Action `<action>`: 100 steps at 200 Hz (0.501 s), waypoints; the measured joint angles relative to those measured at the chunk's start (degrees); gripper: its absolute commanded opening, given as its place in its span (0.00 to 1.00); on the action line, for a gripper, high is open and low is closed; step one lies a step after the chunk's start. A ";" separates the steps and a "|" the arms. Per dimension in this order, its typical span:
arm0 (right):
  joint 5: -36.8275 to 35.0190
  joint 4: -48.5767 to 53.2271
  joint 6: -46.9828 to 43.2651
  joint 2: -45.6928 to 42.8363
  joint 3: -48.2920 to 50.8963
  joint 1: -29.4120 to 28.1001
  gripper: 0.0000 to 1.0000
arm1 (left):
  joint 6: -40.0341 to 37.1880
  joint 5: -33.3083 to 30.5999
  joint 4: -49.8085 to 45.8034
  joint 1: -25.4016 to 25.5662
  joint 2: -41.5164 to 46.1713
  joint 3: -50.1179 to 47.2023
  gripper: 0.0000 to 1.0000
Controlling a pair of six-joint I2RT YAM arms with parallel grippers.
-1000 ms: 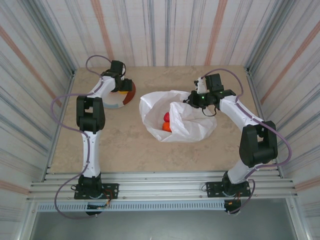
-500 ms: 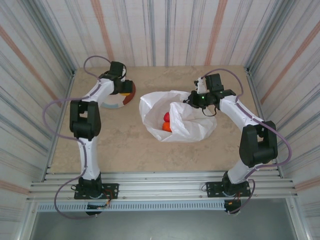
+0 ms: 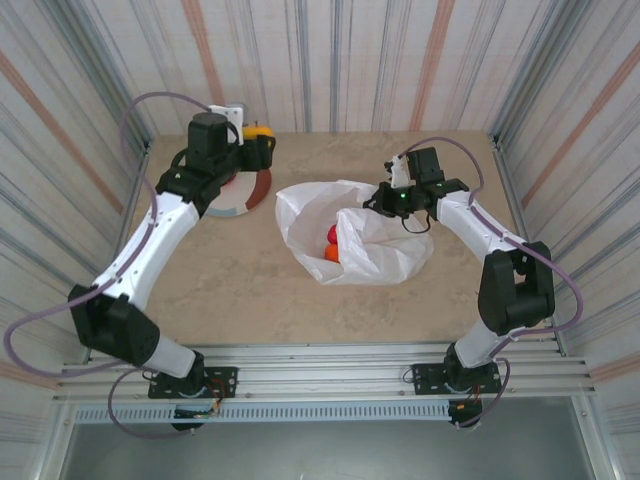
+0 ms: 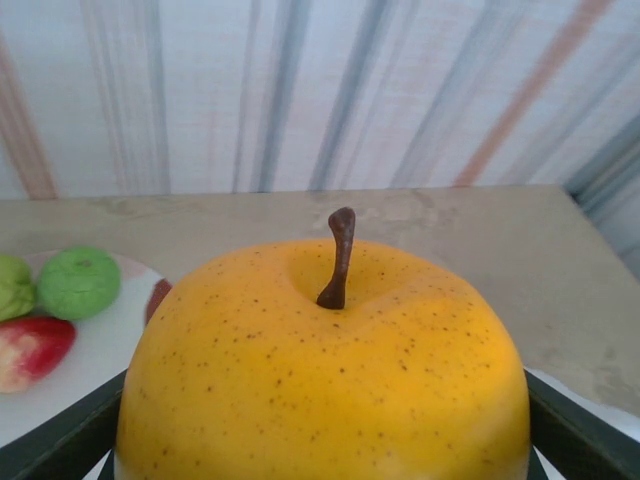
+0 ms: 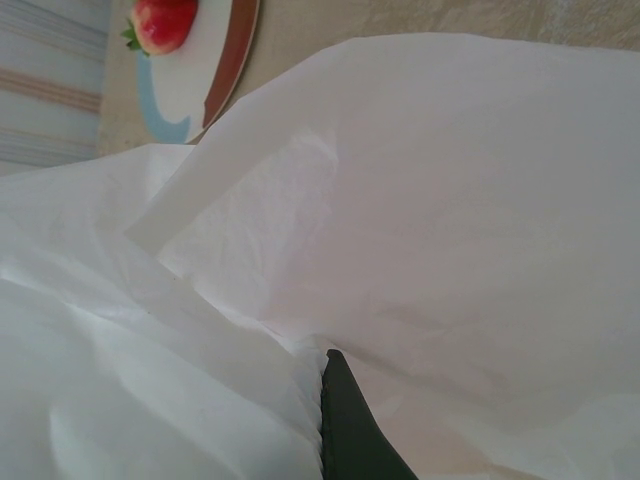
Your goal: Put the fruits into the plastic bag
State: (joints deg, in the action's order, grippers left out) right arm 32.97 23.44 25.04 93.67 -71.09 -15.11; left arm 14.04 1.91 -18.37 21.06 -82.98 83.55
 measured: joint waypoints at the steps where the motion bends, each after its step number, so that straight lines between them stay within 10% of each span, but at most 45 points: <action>1: 0.00 0.00 0.00 0.00 0.00 0.00 0.00 | 0.00 0.00 0.07 0.33 0.48 -0.31 0.70; 100: -0.13 0.17 0.00 0.00 -0.39 -0.04 0.00 | 1.53 2.03 3.21 25.57 23.04 -24.46 0.67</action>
State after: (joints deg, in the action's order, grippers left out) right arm 32.84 23.62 25.04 93.67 -71.48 -15.16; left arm 15.57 3.95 -15.16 46.63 -59.94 59.09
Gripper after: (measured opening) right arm 0.049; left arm 0.789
